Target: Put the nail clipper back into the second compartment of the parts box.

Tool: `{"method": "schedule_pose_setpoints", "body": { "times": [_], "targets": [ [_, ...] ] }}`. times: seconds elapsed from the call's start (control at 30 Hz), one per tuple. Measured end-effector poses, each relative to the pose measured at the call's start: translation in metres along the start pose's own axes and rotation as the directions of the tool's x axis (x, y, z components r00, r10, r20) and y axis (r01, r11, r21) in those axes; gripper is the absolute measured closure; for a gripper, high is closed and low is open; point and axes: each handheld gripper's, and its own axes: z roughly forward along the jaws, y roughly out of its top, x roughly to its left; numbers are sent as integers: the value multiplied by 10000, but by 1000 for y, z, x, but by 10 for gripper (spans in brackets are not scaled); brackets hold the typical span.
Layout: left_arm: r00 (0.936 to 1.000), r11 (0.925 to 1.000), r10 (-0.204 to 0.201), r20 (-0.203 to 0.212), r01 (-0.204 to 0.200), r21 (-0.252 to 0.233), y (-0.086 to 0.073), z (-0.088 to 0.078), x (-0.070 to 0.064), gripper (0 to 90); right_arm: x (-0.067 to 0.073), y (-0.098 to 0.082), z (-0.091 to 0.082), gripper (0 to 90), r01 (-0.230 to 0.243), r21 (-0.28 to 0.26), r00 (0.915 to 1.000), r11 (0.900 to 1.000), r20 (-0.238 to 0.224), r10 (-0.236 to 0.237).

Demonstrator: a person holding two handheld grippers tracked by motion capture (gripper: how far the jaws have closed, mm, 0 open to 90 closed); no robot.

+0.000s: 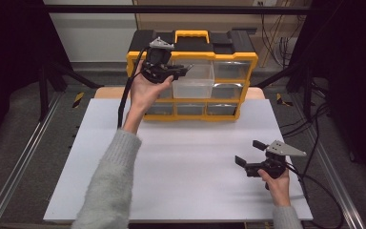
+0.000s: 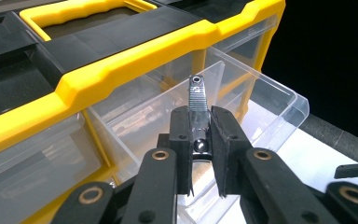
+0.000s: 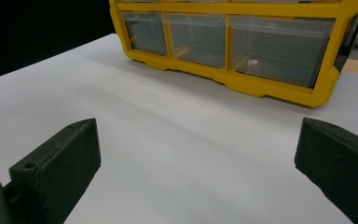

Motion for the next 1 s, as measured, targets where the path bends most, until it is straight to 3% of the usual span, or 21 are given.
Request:
{"method": "schedule_pose_setpoints", "body": {
  "times": [1.0],
  "targets": [
    [9999,9989,-61,-136,68,453,-4,15,4,779,0,0,0,9,2,6,10000,10000,1,-2]
  ]
}}
